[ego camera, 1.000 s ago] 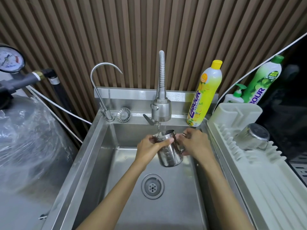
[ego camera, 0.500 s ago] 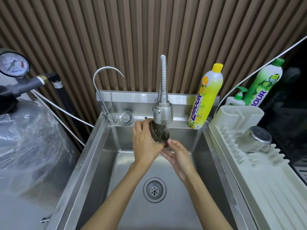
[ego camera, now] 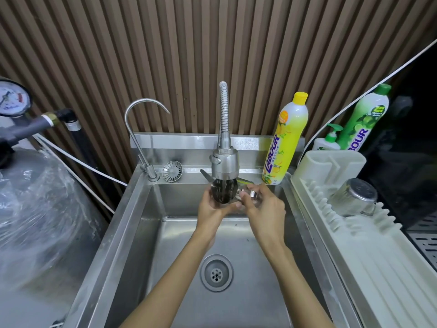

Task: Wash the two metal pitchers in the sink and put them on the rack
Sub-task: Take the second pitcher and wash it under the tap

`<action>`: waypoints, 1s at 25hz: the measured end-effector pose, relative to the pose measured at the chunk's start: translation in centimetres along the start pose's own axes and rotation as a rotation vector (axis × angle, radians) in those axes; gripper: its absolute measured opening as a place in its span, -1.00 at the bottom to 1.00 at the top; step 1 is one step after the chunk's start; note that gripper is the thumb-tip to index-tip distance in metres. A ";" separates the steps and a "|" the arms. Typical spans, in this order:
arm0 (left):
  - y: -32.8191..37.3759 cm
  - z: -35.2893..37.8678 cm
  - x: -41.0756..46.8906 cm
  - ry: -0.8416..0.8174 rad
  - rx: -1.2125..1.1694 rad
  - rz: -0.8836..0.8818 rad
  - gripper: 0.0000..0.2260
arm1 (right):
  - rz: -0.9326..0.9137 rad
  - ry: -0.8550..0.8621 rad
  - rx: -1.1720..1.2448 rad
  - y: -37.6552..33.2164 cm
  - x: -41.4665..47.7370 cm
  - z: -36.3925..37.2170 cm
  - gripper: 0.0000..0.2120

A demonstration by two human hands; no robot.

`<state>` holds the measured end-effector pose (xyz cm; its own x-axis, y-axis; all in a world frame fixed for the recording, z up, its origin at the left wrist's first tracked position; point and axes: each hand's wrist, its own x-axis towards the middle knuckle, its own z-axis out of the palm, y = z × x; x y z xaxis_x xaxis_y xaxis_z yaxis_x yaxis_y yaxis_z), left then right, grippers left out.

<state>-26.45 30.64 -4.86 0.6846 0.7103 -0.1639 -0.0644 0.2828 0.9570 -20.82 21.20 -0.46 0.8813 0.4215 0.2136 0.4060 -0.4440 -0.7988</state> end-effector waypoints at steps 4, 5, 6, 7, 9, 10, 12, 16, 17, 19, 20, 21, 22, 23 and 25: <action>1.5 -0.9 -0.3 0.154 0.366 0.302 -0.28 | 0.321 -0.255 0.803 2.2 -0.2 2.5 -0.84; 2.0 -1.0 -0.9 0.180 0.502 0.368 -0.28 | 0.381 -0.333 0.896 2.6 -0.6 2.9 -0.82; 2.5 -1.1 -1.4 0.208 0.636 0.407 -0.29 | 0.409 -0.394 0.924 2.7 -1.0 3.0 -0.81; 3.0 -1.2 -1.8 0.242 0.760 0.406 -0.30 | 0.424 -0.425 0.910 2.6 -1.2 3.0 -0.81; 3.3 -1.4 -2.2 0.314 0.901 0.323 -0.32 | 0.476 -0.426 0.828 2.1 -1.0 2.4 -0.79; 3.1 -1.4 -2.4 0.342 0.911 0.262 -0.32 | 0.492 -0.410 0.745 1.6 -0.8 1.9 -0.78; 2.4 -0.9 -2.6 0.366 0.829 0.158 -0.27 | 0.427 -0.358 0.422 0.3 -0.2 0.5 -0.73; 0.6 0.2 -2.2 0.155 0.450 -0.020 -0.54 | 0.086 -0.136 -0.382 -1.7 0.4 -2.1 -0.70; 0.5 0.4 -1.9 0.105 0.363 -0.046 -0.63 | 0.034 -0.097 -0.406 -1.8 0.3 -2.3 -0.71; 0.5 0.7 -1.2 0.057 0.237 -0.039 -0.64 | -0.021 -0.054 -0.330 -1.5 0.2 -2.0 -0.75; 0.6 0.7 -0.8 0.057 0.195 -0.004 -0.55 | -0.026 -0.036 -0.227 -1.2 0.1 -1.7 -0.78; 0.7 0.6 -0.4 0.070 0.176 0.042 -0.43 | -0.018 -0.025 -0.097 -0.7 0.2 -1.1 -0.81; 0.9 0.5 -0.1 0.095 0.191 0.099 -0.33 | 0.031 -0.021 0.056 0.1 0.4 -0.4 -0.87; 1.3 0.3 0.2 0.130 0.248 0.163 -0.26 | 0.111 -0.048 0.221 0.7 0.5 0.3 -0.93; 2.3 0.1 0.0 0.202 0.433 0.301 -0.24 | 0.295 -0.192 0.595 1.5 0.6 1.5 -0.85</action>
<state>-26.54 31.26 -2.60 0.5269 0.8399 0.1301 0.0977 -0.2119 0.9724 -20.07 21.95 -2.41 0.8540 0.5063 -0.1199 -0.0946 -0.0755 -0.9926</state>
